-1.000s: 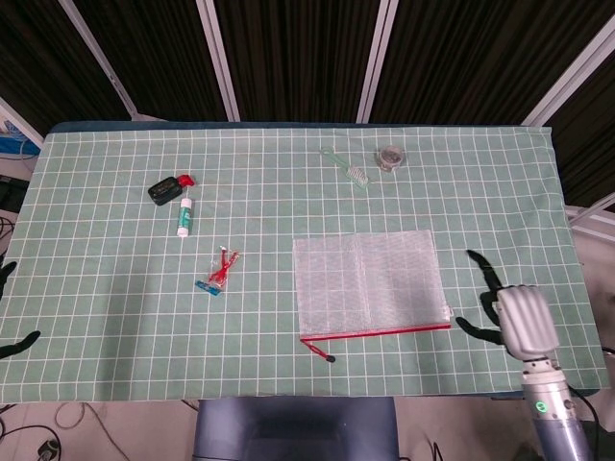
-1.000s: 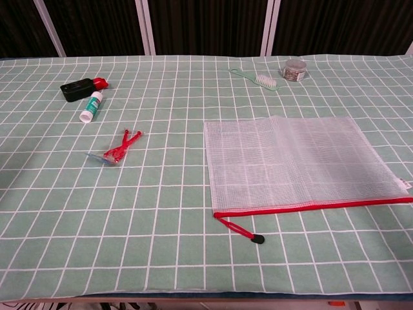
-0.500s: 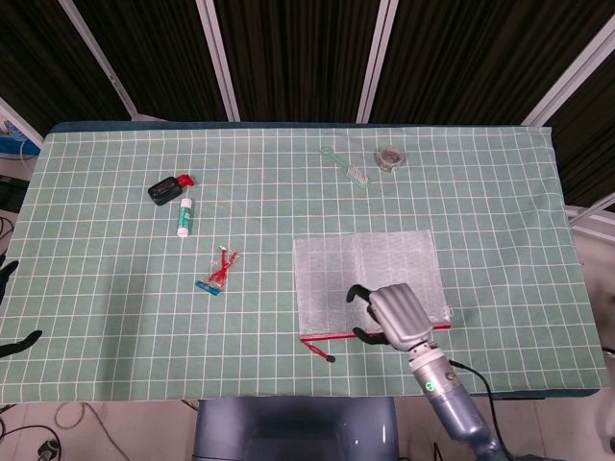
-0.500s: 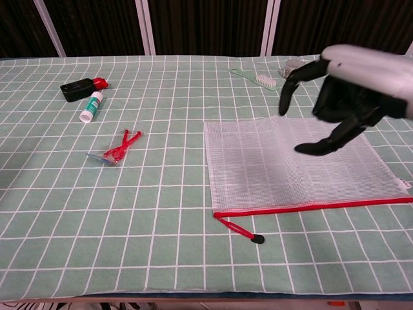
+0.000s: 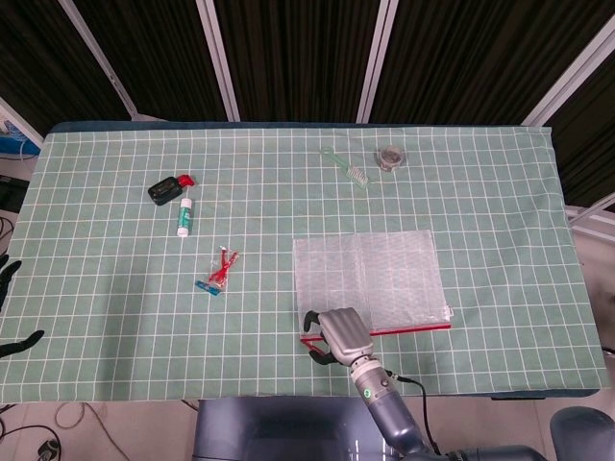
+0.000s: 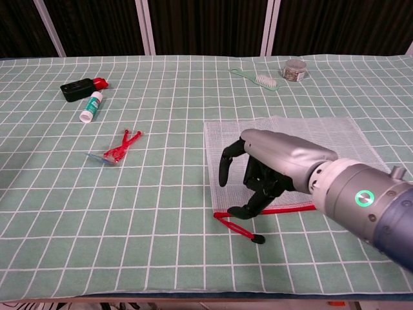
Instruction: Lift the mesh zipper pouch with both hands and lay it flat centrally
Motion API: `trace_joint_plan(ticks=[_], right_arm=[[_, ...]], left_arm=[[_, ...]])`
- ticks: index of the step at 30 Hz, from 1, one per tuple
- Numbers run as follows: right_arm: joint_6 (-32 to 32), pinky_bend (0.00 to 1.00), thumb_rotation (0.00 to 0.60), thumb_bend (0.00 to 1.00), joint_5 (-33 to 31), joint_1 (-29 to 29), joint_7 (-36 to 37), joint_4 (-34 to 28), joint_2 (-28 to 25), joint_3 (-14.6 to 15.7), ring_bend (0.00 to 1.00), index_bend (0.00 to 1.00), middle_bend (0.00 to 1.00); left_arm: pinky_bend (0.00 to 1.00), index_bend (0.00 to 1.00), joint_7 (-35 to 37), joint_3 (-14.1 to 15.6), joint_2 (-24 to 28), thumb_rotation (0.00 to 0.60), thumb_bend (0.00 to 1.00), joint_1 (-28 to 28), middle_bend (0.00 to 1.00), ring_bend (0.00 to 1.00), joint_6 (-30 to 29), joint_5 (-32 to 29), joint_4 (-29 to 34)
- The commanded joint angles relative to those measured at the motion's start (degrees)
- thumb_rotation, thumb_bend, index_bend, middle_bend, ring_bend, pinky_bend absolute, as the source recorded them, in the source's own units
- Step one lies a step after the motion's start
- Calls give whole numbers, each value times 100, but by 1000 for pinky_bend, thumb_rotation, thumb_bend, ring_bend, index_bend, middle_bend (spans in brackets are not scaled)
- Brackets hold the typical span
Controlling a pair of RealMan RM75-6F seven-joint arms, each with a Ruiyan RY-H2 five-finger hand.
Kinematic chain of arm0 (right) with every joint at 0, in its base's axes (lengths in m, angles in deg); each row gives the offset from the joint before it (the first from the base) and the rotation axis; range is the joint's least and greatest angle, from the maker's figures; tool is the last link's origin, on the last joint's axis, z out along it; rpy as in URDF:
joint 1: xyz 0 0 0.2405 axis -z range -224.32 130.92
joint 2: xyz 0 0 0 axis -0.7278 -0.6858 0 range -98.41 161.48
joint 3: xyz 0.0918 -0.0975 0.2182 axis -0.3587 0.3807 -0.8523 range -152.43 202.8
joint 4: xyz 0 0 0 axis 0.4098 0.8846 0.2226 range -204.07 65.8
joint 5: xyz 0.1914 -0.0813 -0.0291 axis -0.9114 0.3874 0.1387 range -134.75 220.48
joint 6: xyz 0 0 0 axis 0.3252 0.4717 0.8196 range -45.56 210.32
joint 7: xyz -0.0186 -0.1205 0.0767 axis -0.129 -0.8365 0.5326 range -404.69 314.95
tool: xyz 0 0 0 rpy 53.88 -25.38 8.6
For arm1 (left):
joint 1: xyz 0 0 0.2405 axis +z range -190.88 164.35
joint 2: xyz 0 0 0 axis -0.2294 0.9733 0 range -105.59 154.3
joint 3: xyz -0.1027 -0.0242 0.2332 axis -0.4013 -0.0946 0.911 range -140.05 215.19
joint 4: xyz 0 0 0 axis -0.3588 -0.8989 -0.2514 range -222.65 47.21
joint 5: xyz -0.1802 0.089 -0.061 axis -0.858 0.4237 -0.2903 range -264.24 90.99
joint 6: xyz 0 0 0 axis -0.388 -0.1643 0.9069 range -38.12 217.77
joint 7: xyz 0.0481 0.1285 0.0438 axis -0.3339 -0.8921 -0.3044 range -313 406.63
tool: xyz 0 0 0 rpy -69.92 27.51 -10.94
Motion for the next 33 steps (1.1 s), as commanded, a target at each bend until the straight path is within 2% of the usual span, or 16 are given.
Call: trace_joint_plan(ticks=[1,16,33], right_arm=[[127,1000,600,321,-86,-31,-37,175,184,45,1000,484,1000],[242,1000,600,369,-313,49,107,839,637,287,1000,525,1000],[274,1000,600,406,-343,163,217,970,734,364,1000,525,1000]], left_arm=[[0,0,13,3,5,600,0,-7,0,0,12,6,-1],[0,0,145,25,26,600,0,-28,0,0,48,42,-32],[0,0,182,35,34,600,0,-31,0,0,45,51,-32]])
